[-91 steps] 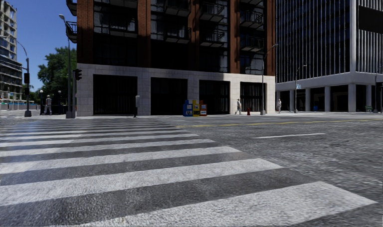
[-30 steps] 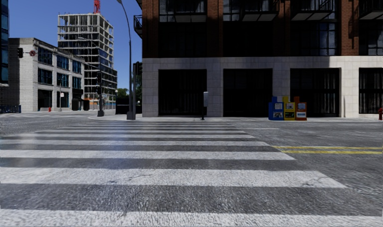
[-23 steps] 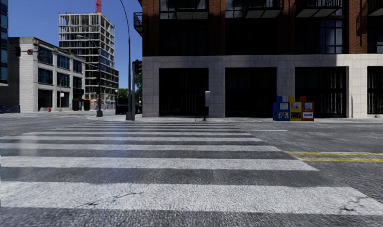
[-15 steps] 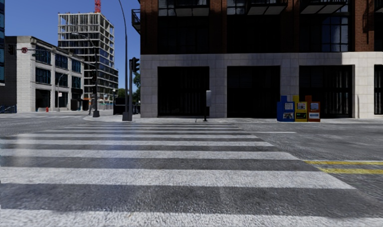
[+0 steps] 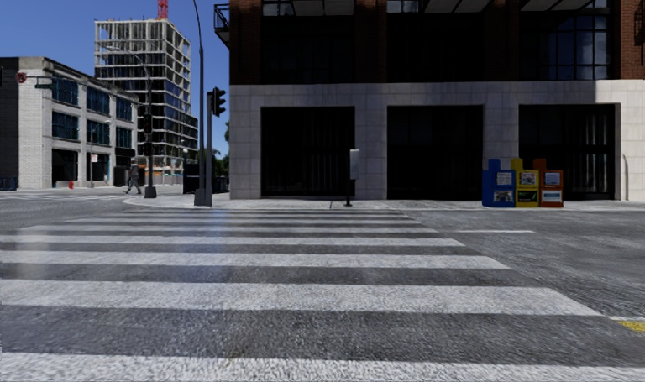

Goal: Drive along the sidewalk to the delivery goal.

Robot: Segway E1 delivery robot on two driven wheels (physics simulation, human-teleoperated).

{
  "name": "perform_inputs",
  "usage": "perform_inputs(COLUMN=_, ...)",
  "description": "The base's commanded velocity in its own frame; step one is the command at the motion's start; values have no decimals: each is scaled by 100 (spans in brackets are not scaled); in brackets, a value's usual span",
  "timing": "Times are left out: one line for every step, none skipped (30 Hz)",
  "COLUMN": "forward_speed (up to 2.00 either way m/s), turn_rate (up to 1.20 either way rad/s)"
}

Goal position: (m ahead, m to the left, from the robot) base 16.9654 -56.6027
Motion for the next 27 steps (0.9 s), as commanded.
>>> perform_inputs(forward_speed=200, turn_rate=0)
perform_inputs(forward_speed=200, turn_rate=0)
perform_inputs(forward_speed=200, turn_rate=0)
perform_inputs(forward_speed=200, turn_rate=0)
perform_inputs(forward_speed=200, turn_rate=0)
perform_inputs(forward_speed=200, turn_rate=0)
perform_inputs(forward_speed=200, turn_rate=0)
perform_inputs(forward_speed=200, turn_rate=0)
perform_inputs(forward_speed=200, turn_rate=0)
perform_inputs(forward_speed=200, turn_rate=0)
perform_inputs(forward_speed=200, turn_rate=0)
perform_inputs(forward_speed=200, turn_rate=0)
perform_inputs(forward_speed=200, turn_rate=0)
perform_inputs(forward_speed=200, turn_rate=0)
perform_inputs(forward_speed=200, turn_rate=0)
perform_inputs(forward_speed=200, turn_rate=0)
perform_inputs(forward_speed=200, turn_rate=0)
perform_inputs(forward_speed=200, turn_rate=0)
perform_inputs(forward_speed=200, turn_rate=0)
perform_inputs(forward_speed=200, turn_rate=0)
perform_inputs(forward_speed=200, turn_rate=0)
perform_inputs(forward_speed=200, turn_rate=0)
perform_inputs(forward_speed=200, turn_rate=0)
perform_inputs(forward_speed=200, turn_rate=0)
perform_inputs(forward_speed=200, turn_rate=0)
perform_inputs(forward_speed=200, turn_rate=0)
perform_inputs(forward_speed=200, turn_rate=0)
